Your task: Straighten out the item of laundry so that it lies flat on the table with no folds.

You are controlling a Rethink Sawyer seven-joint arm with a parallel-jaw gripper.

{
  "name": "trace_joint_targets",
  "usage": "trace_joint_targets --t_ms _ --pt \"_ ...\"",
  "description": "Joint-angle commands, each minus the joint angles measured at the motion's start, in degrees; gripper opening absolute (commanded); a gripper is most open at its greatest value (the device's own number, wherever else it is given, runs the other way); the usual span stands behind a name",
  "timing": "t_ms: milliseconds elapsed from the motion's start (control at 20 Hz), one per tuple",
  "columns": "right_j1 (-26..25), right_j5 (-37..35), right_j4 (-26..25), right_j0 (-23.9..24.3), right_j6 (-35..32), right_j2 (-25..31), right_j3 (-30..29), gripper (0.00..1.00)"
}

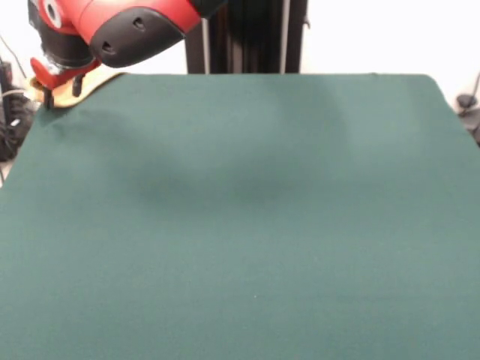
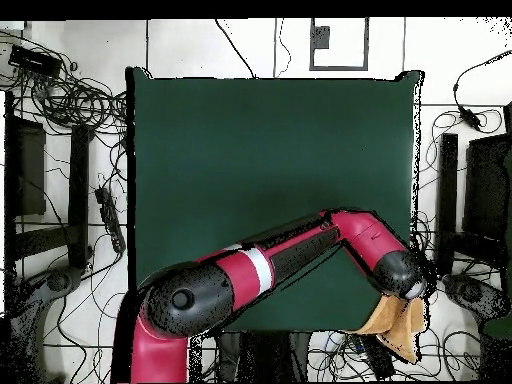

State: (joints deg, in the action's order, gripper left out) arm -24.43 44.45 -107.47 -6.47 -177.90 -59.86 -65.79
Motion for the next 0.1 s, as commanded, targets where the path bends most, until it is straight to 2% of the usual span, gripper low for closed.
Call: trace_joint_targets --t_ms 50,100 --pt "8.72 6.2 -0.45 2.59 9.65 7.1 -0.96 1.0" --pt "9.87 4.88 -1.46 8.32 15.04 7.15 -1.79 1.0"
